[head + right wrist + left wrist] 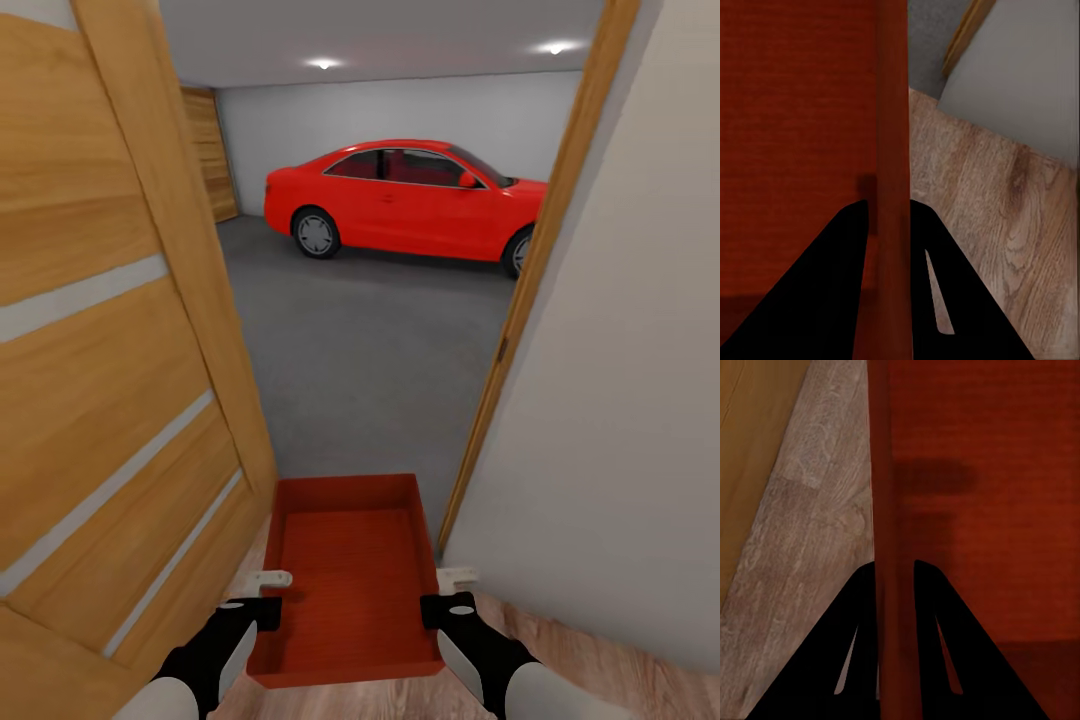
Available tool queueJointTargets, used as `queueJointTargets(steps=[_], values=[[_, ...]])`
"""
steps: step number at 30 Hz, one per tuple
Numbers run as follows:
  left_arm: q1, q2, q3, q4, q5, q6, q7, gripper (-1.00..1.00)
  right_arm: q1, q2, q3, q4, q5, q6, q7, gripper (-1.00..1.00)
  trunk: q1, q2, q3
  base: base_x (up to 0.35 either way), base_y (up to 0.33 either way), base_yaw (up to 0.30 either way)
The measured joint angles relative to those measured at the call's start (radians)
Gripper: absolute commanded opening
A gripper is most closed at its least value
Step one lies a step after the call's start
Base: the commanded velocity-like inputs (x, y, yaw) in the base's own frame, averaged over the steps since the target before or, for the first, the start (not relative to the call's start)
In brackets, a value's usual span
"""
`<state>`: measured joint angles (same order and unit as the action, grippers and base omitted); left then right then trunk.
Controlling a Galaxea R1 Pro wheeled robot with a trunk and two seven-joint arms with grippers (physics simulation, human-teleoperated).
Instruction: Move the two storage containers from the living room to the garage. In the garage, place one container on the floor and stack the other container on top of it (either order is fine).
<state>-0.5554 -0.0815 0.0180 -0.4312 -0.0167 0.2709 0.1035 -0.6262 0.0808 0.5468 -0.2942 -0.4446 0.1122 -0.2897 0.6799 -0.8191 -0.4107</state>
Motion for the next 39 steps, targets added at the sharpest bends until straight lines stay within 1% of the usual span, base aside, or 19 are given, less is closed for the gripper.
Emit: queueJointTargets(steps=[7,39], values=[[0.001,0.0,0.001,0.0,-0.001,0.001,0.0,-1.0,0.0,0.001,-0.001,0.003,0.001,0.0,0.001,-1.0,0.0,0.0,0.0,0.026,0.028,-0.222],[0.001,0.0,0.001,0.0,0.0,0.001,-0.002,-1.0,0.0,0.0,-0.001,0.002,0.001,0.0,0.002,-1.0,0.0,0.0,0.0,0.224,0.22,-0.011]])
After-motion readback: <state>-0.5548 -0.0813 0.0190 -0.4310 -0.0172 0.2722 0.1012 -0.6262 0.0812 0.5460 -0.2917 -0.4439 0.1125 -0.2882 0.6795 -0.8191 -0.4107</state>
